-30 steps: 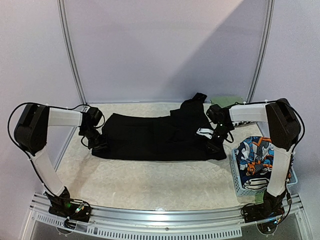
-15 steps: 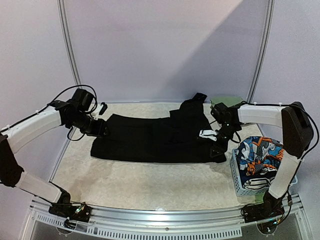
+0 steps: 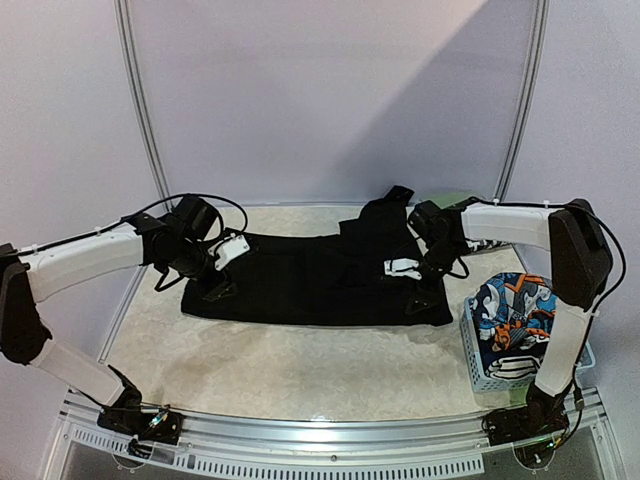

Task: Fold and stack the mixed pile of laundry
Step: Adjust the 1/3-folded shirt at the center of the board.

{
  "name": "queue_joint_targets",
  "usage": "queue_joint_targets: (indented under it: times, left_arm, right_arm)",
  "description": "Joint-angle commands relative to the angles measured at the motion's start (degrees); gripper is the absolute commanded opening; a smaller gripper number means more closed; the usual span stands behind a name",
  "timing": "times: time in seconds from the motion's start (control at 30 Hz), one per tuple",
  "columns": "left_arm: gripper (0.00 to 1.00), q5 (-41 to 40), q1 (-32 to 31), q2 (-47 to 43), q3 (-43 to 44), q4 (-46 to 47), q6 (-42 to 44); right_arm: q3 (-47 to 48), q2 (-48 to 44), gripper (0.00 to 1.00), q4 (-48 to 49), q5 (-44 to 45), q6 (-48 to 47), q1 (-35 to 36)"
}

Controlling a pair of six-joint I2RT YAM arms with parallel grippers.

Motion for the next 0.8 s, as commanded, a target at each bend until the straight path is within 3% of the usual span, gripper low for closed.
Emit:
queue_joint_targets:
  times: [0.0, 0.37, 0.77]
  left_arm:
    - [0.49, 5.3, -1.0, 3.0, -2.7, 5.1, 9.0]
    - [0.47, 4.4, -4.0, 15.1, 0.7, 5.1, 12.7]
    - [0.17, -0.6, -6.8, 15.4, -0.9, 8.0, 13.3]
  right_arm:
    - [2.0, 3.2, 0.56, -1.2, -2.2, -1.3, 2.0]
    - [2.9, 7.6, 0.55, 1.4, 0.1, 0.1, 3.1]
    - [1.8, 5.9, 0.39, 4.1, 1.3, 2.9, 3.1]
